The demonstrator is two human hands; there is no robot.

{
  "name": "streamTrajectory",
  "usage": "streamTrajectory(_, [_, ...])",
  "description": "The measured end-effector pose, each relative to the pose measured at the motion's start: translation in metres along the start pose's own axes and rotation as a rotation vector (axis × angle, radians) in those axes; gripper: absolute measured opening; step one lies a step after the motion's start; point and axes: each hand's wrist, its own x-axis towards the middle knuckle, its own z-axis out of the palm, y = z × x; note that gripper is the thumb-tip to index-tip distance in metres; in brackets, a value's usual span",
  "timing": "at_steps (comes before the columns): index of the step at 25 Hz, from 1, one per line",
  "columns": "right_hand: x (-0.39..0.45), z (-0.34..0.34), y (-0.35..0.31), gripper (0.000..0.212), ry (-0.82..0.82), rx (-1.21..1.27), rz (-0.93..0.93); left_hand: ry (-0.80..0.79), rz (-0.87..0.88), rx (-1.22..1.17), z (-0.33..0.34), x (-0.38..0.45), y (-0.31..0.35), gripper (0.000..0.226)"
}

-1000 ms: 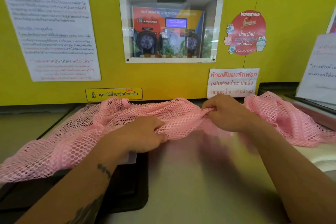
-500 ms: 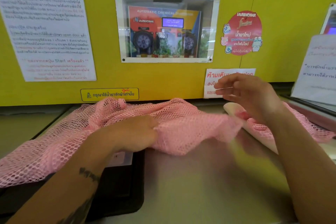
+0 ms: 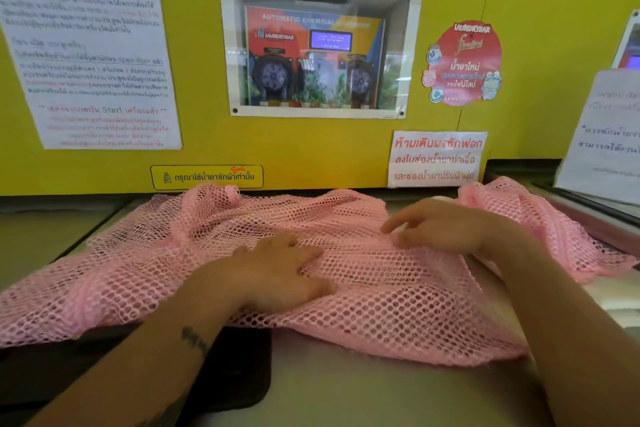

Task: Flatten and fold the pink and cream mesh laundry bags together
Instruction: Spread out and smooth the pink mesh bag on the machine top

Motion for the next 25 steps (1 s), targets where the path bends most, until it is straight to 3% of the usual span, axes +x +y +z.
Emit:
streamTrajectory(4, [0.017, 0.005, 0.011, 0.028, 0.284, 0.206, -0.022, -0.103, 0.023, -0.051, -0.011, -0.002, -0.006, 0.08])
streamTrajectory(5, [0.024, 0.008, 0.012, 0.03, 0.288, 0.211, -0.04, -0.135, 0.036, -0.077, -0.015, -0.006, -0.008, 0.081])
streamTrajectory(9, [0.032, 0.016, 0.009, 0.057, -0.106, -0.079, 0.032, -0.188, 0.076, -0.174, -0.021, -0.014, -0.011, 0.082])
streamTrajectory(10, [0.033, 0.015, 0.008, 0.062, -0.108, -0.17, 0.065, -0.164, 0.07, -0.219, -0.021, -0.013, -0.011, 0.078])
streamTrajectory(13, [0.03, 0.019, -0.008, 0.062, 0.181, -0.239, -0.003, -0.061, 0.05, -0.218, -0.018, -0.007, -0.012, 0.063])
streamTrajectory(14, [0.028, 0.024, -0.017, 0.062, 0.18, -0.2, -0.064, -0.012, 0.05, -0.213, -0.017, -0.007, -0.012, 0.053])
streamTrajectory(16, [0.025, 0.032, -0.033, 0.072, -0.065, -0.146, -0.109, 0.123, 0.037, -0.267, -0.019, -0.007, -0.011, 0.032])
streamTrajectory(18, [0.025, 0.036, -0.034, 0.086, -0.253, -0.167, -0.077, 0.246, 0.058, -0.287, -0.024, -0.007, -0.013, 0.03])
streamTrajectory(21, [0.023, 0.028, -0.018, 0.083, -0.18, -0.058, -0.05, 0.347, 0.079, -0.41, -0.037, -0.016, -0.02, 0.026])
streamTrajectory(25, [0.016, 0.024, -0.007, 0.073, -0.044, -0.166, -0.11, 0.326, 0.06, -0.257, -0.055, -0.048, -0.041, 0.027])
